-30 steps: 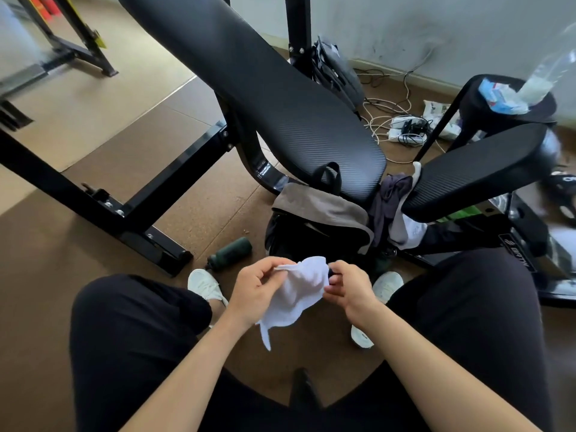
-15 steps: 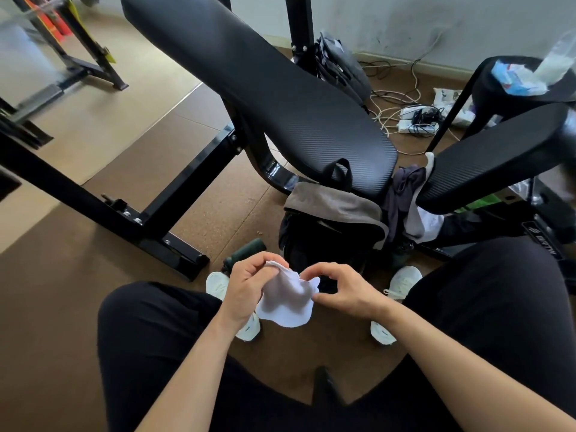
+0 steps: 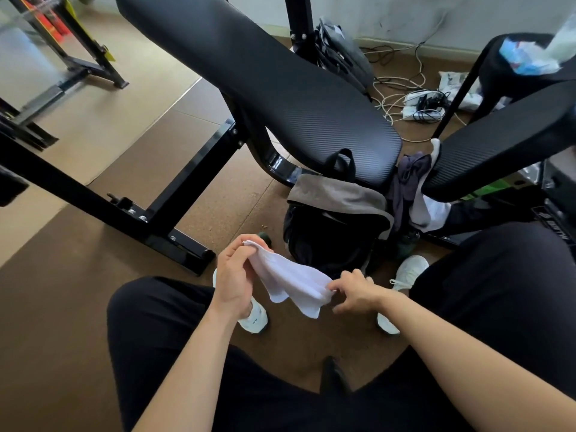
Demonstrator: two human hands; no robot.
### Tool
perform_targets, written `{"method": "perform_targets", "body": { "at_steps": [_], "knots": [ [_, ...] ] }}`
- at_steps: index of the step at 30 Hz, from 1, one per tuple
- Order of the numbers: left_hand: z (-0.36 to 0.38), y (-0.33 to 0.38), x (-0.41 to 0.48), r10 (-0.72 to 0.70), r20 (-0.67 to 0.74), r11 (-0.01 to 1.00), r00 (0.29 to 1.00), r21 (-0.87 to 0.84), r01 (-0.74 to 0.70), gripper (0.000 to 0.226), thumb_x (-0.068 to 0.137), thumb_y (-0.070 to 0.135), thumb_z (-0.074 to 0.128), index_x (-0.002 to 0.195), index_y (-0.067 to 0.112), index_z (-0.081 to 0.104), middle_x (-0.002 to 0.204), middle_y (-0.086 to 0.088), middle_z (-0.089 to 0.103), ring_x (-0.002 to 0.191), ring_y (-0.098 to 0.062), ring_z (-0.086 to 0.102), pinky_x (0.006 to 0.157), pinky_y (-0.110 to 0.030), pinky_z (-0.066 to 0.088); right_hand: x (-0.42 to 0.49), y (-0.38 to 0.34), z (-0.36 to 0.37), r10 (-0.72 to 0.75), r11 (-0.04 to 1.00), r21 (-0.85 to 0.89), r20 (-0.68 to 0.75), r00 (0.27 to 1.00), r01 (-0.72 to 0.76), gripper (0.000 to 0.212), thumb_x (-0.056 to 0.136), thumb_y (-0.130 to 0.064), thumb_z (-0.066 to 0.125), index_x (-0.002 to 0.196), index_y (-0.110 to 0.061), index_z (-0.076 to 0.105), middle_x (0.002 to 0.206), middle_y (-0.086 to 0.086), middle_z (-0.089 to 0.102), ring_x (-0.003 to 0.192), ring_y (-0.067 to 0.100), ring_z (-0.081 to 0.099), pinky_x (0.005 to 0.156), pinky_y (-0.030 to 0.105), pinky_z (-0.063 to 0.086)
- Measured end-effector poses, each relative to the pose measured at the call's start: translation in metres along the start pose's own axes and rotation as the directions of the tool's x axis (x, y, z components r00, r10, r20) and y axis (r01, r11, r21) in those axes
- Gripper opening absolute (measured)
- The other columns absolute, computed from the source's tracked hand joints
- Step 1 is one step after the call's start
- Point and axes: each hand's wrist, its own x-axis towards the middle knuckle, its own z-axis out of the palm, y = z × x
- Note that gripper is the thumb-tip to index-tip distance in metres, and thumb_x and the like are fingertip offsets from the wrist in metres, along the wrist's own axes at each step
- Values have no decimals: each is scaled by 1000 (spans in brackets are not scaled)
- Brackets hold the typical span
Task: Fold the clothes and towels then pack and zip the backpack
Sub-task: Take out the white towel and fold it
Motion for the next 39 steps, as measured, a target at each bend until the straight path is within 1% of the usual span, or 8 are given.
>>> {"method": "perform_targets", "body": {
  "at_steps": [4,9,13,17,21,27,33,39],
  "knots": [
    [-11,-1,9,36,-57,995,998,98,-30,31,89,16,49,76,25,76,84,-3,66,91,-20,59,83,-33,48,-1,9,-1,13,997,79,15,1000,-14,15,91,-39,65,85,-26,68,87,-4,50,93,17,46,83,40,40],
    [-46,-7,32,41,-149,943,988,332,11,25,99,7,59,99,18,81,103,-1,78,107,-23,69,92,-41,54,-12,26,-37,92,957,289,-274,957,-9,49,92,-36,68,55,-18,42,52,-2,42,47,10,39,55,32,37],
    [-61,-15,43,-32,-203,939,979,330,99,21,101,4,61,103,16,78,102,-3,76,100,-17,67,82,-21,54,-26,32,-66,84,944,301,-616,784,135,38,92,-36,72,62,-15,62,60,-2,61,58,14,57,58,31,45],
    [-62,-31,50,-64,-135,899,989,422,116,23,100,3,62,99,18,79,95,-2,76,93,-13,66,88,-31,50,-38,37,-70,65,984,176,-431,900,13,38,88,-37,75,63,-9,65,56,2,58,54,16,53,56,35,44],
    [-57,-40,49,-72,-137,889,988,441,126,22,100,2,60,102,15,78,84,13,75,82,-5,64,85,-31,50,-44,38,-75,98,903,391,-590,802,177,26,85,-24,80,64,-13,72,58,0,65,53,3,53,56,19,45],
    [-56,-37,49,-40,-210,908,977,400,123,29,101,6,59,95,28,77,86,13,75,88,-9,65,88,-37,52,-45,33,-75,108,744,566,-628,771,357,15,80,-14,86,81,-15,71,76,15,71,66,25,65,71,49,57],
    [-51,-35,44,40,-250,893,967,444,78,25,101,9,61,98,27,77,96,7,75,96,-8,64,86,-28,48,-42,35,-72,120,868,431,-666,736,248,42,82,-15,84,120,-25,69,80,-2,68,70,7,60,70,14,48],
    [-49,-37,45,51,-264,899,963,432,71,15,99,15,65,97,16,80,85,10,72,87,-10,63,79,-31,50,-42,37,-73,239,826,530,-640,731,194,8,88,-23,79,83,-18,75,75,-1,72,68,7,63,66,26,50]
  ]
}}
